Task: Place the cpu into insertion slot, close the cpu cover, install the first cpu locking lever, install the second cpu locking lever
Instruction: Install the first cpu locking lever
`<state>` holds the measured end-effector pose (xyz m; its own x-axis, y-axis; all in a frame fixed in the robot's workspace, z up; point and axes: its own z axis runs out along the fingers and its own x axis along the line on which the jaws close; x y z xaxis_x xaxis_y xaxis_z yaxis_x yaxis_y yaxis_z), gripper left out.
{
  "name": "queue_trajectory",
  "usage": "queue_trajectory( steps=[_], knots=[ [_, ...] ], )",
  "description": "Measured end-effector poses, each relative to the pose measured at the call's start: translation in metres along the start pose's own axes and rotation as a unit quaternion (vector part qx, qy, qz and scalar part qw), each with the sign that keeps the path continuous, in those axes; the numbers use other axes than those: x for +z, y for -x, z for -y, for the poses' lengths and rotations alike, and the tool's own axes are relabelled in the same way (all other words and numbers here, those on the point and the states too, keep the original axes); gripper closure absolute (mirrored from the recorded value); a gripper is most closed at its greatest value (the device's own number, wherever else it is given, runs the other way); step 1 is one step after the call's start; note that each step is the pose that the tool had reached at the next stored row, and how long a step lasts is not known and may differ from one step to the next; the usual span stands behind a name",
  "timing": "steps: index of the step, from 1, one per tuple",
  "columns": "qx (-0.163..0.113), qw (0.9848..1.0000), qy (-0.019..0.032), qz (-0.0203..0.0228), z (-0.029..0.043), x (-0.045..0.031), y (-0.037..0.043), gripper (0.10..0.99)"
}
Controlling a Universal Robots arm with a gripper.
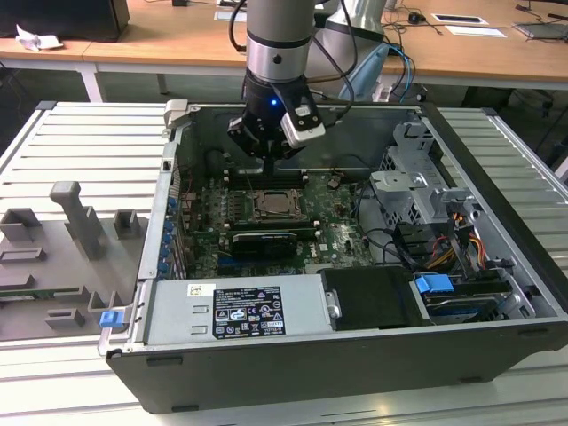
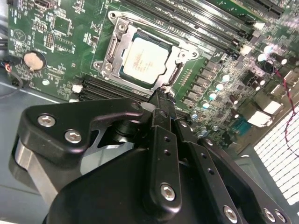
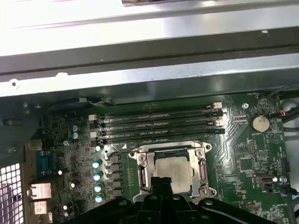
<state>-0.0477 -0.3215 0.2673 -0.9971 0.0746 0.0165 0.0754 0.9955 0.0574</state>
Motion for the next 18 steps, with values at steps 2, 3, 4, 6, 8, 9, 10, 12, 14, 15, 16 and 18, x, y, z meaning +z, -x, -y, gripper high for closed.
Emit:
queue_trajectory(
  steps=[2, 3, 4, 6, 8, 9, 10, 12, 14, 15, 16, 18],
  knots=[
    [-0.016, 0.9999, -0.0002, -0.0008, 0.0, 0.0001, 0.0, 0.98],
    [-0.02, 0.9998, -0.0003, -0.001, 0.0, 0.0001, -0.0001, 0.98],
    [-0.025, 0.9997, -0.0003, -0.0011, 0.0, 0.0001, -0.0004, 0.98],
    [-0.028, 0.9996, 0.0, -0.0011, 0.0004, 0.0001, -0.0021, 0.98],
    [-0.029, 0.9996, 0.0008, -0.0011, 0.0007, 0.0001, -0.0057, 0.98],
    [-0.029, 0.9996, 0.0009, -0.001, 0.0009, 0.0001, -0.0078, 0.98],
    [-0.03, 0.9996, 0.0011, -0.0009, 0.0012, 0.0002, -0.0116, 0.98],
    [-0.031, 0.9995, 0.0013, -0.0003, 0.0017, 0.0003, -0.0179, 0.98],
    [-0.031, 0.9995, 0.0015, 0.0007, 0.0021, 0.0003, -0.0233, 0.98],
    [-0.031, 0.9995, 0.0018, 0.0011, 0.0023, 0.0004, -0.0261, 0.98],
    [-0.031, 0.9995, 0.0019, 0.0014, 0.0025, 0.0004, -0.0282, 0.98],
    [-0.032, 0.9995, 0.0033, 0.0018, 0.0029, 0.0005, -0.0335, 0.98]
  ],
)
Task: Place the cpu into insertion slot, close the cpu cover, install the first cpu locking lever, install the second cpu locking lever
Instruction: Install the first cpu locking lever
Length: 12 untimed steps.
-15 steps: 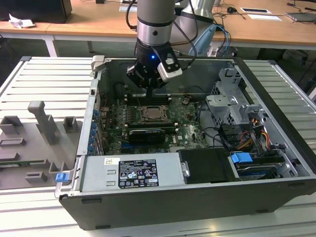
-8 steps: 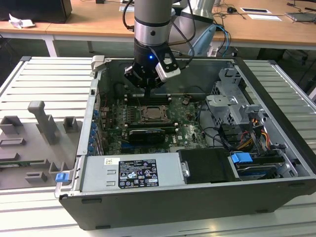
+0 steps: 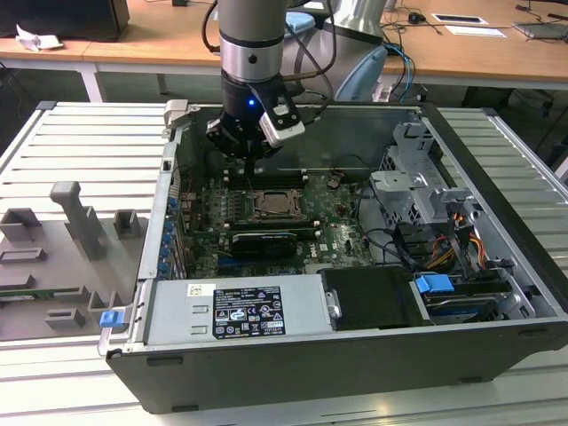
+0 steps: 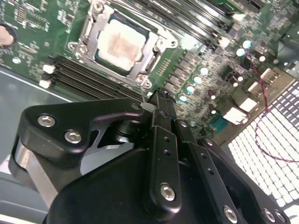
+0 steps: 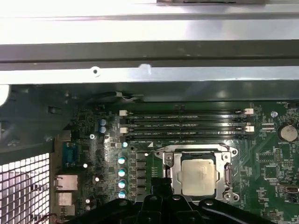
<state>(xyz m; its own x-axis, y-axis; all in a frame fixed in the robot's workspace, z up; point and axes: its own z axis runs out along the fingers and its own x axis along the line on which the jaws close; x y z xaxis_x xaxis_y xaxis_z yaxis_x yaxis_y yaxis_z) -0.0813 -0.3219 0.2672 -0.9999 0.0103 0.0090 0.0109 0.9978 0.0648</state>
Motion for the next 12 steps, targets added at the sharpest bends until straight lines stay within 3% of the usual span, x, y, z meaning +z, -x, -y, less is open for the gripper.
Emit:
queue_trajectory(
  steps=[5, 9, 10, 12],
  knots=[
    [-0.003, 1.0, 0.0056, 0.0007, 0.0001, 0.0005, -0.0113, 0.98],
    [-0.005, 1.0, 0.0068, 0.0017, -0.0012, 0.0034, -0.022, 0.98],
    [-0.006, 1.0, 0.0069, 0.0017, -0.0032, 0.0042, -0.0226, 0.98],
    [-0.008, 0.9999, 0.0068, 0.0015, -0.0154, 0.006, -0.0228, 0.98]
  ],
)
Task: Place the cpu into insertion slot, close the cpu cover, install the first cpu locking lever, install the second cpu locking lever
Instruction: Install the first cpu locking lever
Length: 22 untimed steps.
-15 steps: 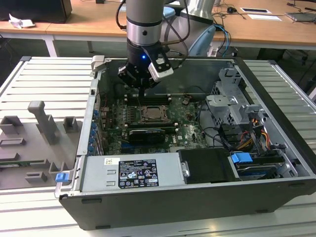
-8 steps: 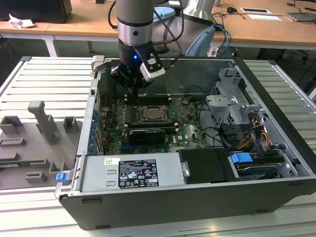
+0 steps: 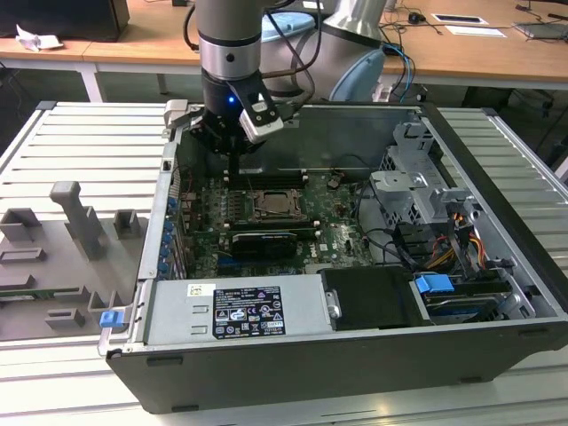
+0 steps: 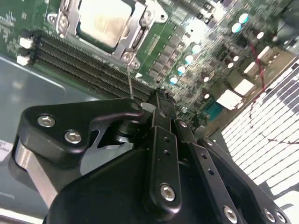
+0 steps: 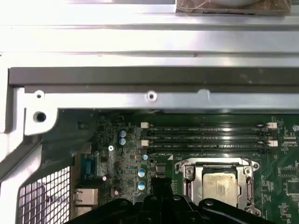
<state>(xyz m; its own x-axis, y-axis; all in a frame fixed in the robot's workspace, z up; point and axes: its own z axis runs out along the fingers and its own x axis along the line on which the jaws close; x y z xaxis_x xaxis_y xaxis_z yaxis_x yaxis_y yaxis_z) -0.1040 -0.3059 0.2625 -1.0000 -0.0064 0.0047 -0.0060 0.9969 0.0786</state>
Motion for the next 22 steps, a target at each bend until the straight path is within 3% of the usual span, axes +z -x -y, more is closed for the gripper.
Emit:
queue_trajectory(
  steps=[4, 8, 22],
  knots=[
    [-0.003, 1.0, 0.0, -0.0001, -0.0072, 0.0016, 0.0028, 0.98],
    [-0.003, 1.0, -0.0001, -0.0001, -0.0071, 0.0027, 0.0097, 0.98],
    [-0.003, 1.0, 0.0, -0.0001, -0.007, 0.0029, 0.0145, 0.98]
  ],
)
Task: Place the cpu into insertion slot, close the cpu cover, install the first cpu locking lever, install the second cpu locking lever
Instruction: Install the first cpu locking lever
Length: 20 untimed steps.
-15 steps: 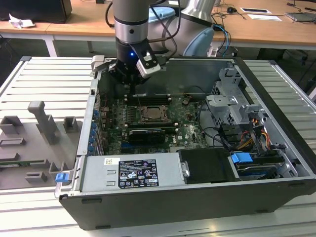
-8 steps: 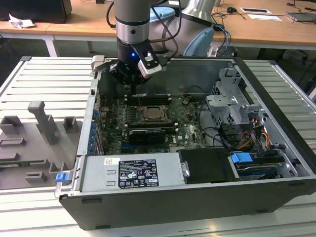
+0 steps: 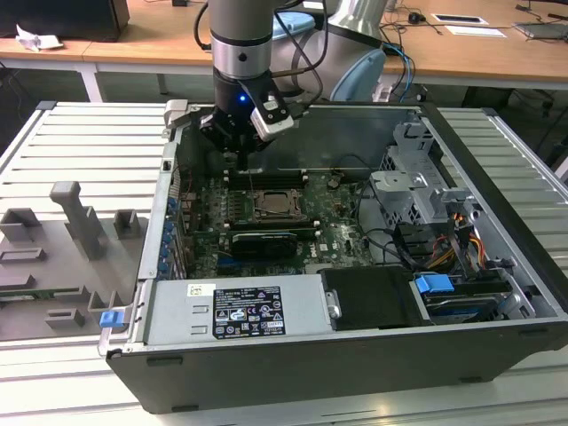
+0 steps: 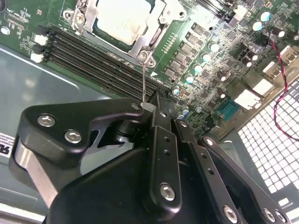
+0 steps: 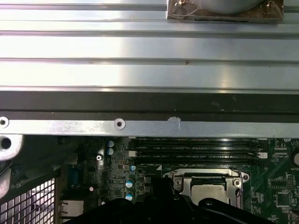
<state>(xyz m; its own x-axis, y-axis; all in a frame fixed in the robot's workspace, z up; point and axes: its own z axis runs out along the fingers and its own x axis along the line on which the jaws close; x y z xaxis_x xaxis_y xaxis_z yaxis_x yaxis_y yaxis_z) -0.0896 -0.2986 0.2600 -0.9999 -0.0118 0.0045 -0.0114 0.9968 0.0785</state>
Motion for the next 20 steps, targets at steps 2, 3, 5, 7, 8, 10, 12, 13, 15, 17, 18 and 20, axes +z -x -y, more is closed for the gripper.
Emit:
queue_trajectory(
  steps=[2, 3, 5, 7, 8, 10, 12, 13, 15, 17, 18, 20],
  knots=[
    [0.0, 1.0, 0.0, 0.0, 0.0, 0.0, 0.0008, 0.98],
    [0.0, 1.0, 0.0, 0.0, 0.0, 0.0, 0.0012, 0.98],
    [0.0, 1.0, 0.0, 0.0, 0.0, 0.0, 0.0021, 0.98],
    [0.0, 1.0, 0.0, 0.0, 0.0, 0.0, 0.0028, 0.98],
    [0.0, 1.0, 0.0, 0.0, 0.0, 0.0, 0.0035, 0.98],
    [0.0, 1.0, 0.0, 0.0, 0.0001, 0.0, 0.0043, 0.98],
    [0.0, 1.0, 0.0, 0.0, 0.0001, 0.0, 0.0054, 0.98],
    [0.0, 1.0, 0.0, 0.0, 0.0001, 0.0, 0.006, 0.98],
    [0.0, 1.0, 0.0, 0.0, 0.0001, 0.0, 0.0067, 0.98],
    [0.0, 1.0, 0.0, 0.0, 0.0001, 0.0, 0.008, 0.98],
    [0.0, 1.0, 0.0, 0.0, 0.0001, 0.0, 0.0086, 0.98],
    [0.0, 1.0, 0.0, 0.0, 0.0001, 0.0, 0.0095, 0.98]
  ],
)
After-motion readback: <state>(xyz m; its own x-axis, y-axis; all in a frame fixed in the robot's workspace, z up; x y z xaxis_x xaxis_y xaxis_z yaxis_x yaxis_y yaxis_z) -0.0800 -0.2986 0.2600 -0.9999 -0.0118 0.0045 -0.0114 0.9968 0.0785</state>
